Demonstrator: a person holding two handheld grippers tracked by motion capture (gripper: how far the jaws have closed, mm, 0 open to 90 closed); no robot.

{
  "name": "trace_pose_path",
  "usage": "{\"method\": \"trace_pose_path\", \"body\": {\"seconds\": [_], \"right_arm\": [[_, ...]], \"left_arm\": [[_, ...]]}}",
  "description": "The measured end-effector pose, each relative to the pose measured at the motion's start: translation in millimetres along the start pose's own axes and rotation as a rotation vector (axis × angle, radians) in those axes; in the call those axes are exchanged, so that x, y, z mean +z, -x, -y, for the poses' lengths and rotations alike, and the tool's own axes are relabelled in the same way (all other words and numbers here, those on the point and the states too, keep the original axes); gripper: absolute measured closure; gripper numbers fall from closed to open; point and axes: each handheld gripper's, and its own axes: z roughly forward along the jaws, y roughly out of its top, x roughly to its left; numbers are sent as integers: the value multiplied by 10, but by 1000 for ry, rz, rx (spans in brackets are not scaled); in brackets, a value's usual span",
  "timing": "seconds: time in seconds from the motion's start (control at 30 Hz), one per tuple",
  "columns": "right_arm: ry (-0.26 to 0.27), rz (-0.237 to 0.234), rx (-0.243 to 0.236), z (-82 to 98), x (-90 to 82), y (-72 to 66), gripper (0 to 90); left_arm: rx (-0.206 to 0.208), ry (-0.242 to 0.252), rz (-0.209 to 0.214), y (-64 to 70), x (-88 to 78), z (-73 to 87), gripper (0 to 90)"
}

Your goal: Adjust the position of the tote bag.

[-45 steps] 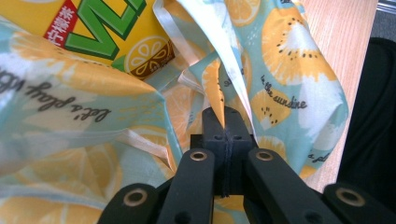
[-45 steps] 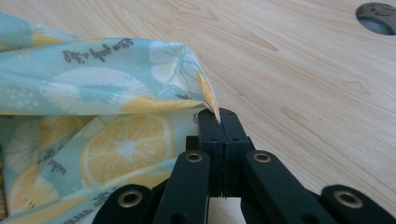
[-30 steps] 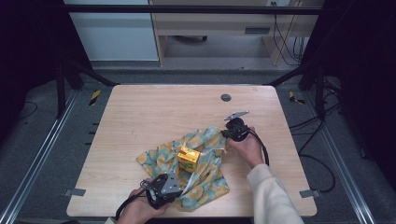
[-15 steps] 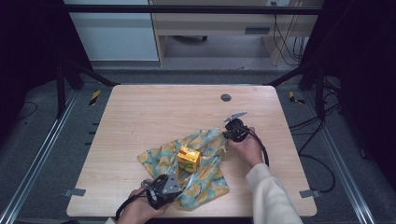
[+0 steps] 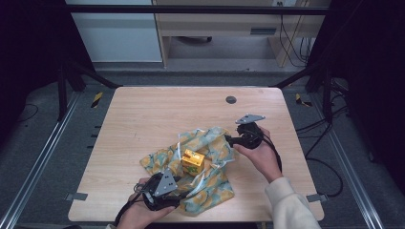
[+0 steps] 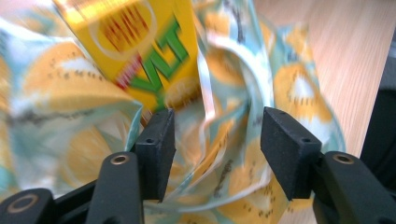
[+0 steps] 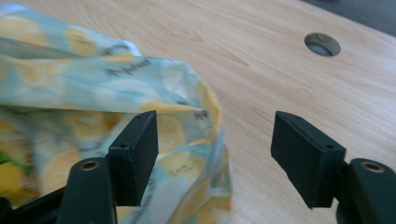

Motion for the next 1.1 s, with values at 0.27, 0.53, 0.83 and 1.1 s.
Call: {"method": "trace_pose_path", "body": {"seconds": [0.27,0.53,0.83,1.1], "right_arm": [[66,-52,-27,66,-396,-237,272],[71,-135,-51,262,-500,-501,234],[-24,-246,-140,468,-210,-858,192],[-141,-279,-224,636,-67,-966,737]], "left_arm": [[-51,112,-100,-194,-269,-219,361],[-75,26,-132,-479,-152,-235,292],[-46,-58,-127,-560,57,37,635],[-57,-121,-104,-612,-16,209,865]]}}
